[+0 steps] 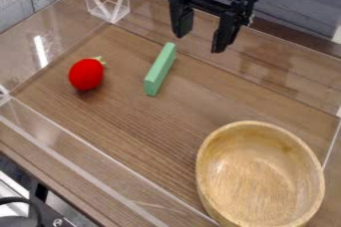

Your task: Move the red object to the right side of the table

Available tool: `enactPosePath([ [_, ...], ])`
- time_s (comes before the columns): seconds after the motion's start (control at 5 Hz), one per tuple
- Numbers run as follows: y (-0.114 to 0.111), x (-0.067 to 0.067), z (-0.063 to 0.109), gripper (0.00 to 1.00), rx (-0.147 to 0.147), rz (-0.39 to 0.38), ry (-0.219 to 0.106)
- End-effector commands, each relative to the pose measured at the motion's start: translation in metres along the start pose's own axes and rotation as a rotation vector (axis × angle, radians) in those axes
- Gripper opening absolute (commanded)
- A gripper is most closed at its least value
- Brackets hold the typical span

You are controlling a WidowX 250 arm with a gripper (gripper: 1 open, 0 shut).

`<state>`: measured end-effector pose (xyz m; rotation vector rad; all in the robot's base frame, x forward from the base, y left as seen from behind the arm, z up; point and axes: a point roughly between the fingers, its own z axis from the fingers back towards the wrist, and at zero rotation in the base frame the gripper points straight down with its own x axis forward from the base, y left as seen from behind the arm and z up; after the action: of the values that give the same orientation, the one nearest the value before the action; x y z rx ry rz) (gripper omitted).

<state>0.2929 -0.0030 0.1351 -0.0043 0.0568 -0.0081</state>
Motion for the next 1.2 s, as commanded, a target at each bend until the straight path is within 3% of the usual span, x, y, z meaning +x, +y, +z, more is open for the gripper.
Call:
enactPosePath([
  [0.0, 0.007, 0.0, -0.01, 1.0, -0.001, -0.015, 0.027],
  [0.2, 0.033, -0.012, -0.016, 1.0, 0.002, -0.06, 0.028],
  [0.6, 0.112, -0.044, -0.021, 1.0, 0.034, -0.12, -0.021],
  [0.8, 0.15, -0.054, -0.027, 1.0, 0.055, -0.103, -0.042],
  [1.0, 0.171, -0.064, -0.035, 1.0, 0.057, -0.079, -0.059],
])
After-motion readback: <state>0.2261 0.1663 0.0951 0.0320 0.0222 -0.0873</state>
